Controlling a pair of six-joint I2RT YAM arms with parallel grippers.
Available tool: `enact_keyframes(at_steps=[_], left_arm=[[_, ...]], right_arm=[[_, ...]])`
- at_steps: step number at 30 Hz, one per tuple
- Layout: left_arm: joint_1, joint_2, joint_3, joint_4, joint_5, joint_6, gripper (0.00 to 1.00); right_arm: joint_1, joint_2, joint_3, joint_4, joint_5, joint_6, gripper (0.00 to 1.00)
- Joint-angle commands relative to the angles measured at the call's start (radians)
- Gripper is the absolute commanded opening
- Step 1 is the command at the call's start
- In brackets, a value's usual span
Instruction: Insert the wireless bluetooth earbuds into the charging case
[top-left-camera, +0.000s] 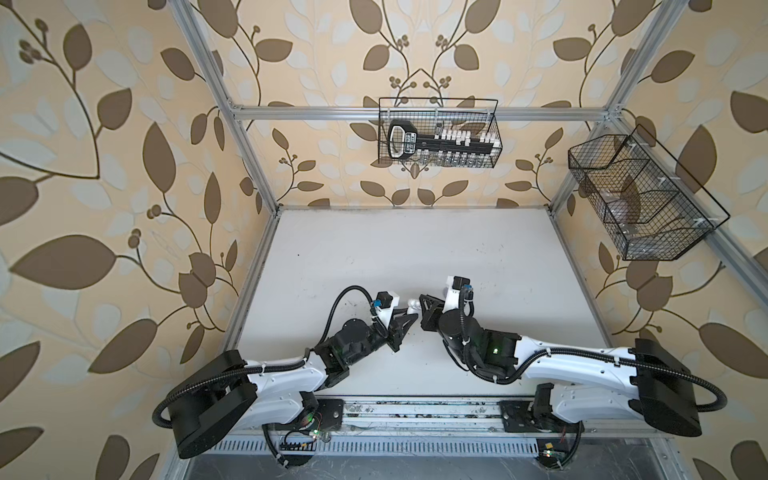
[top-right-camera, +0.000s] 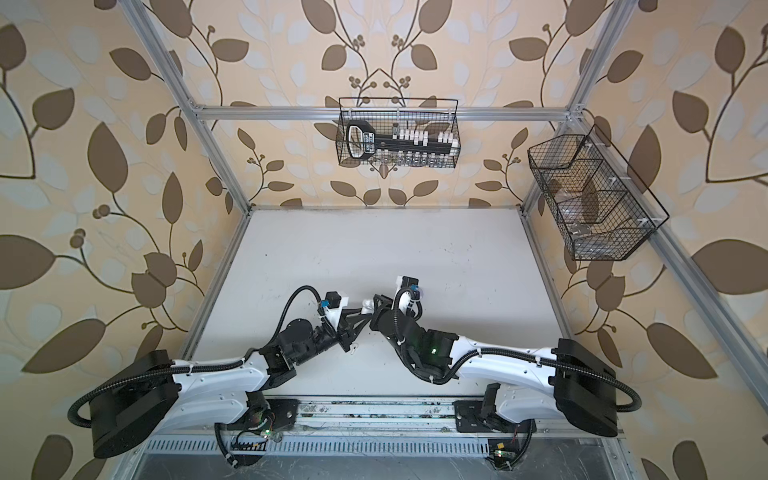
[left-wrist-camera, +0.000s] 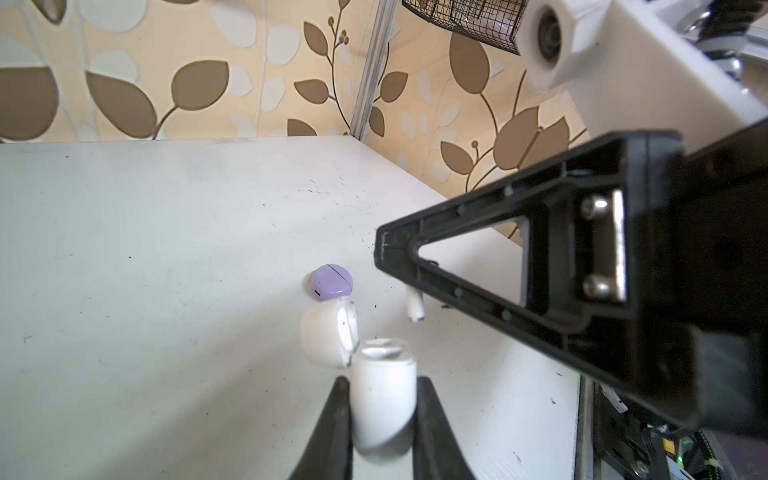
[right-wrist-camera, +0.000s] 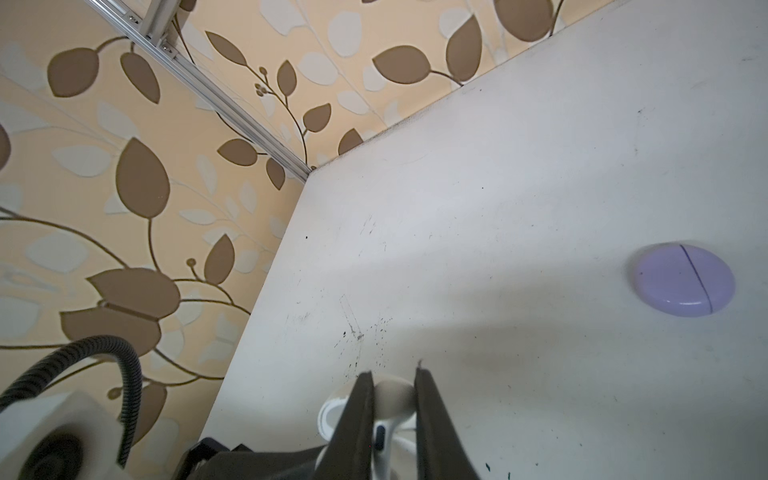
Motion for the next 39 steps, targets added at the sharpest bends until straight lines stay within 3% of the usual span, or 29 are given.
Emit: enact_keyframes(at_steps=[1,39], left_arm=[[0.009,-0.021,-0.003,0.06,-0.025,-0.003,0.03],[0.01,-0.082,-0.015,0.025,-0.052,0.024,0.04]], right_arm=[[-0.006,0.022,-0.018,0.03,0.02,0.015,0.18],[0.043,0.053,-0.018,0.025,-0.011,0.06,0.18]])
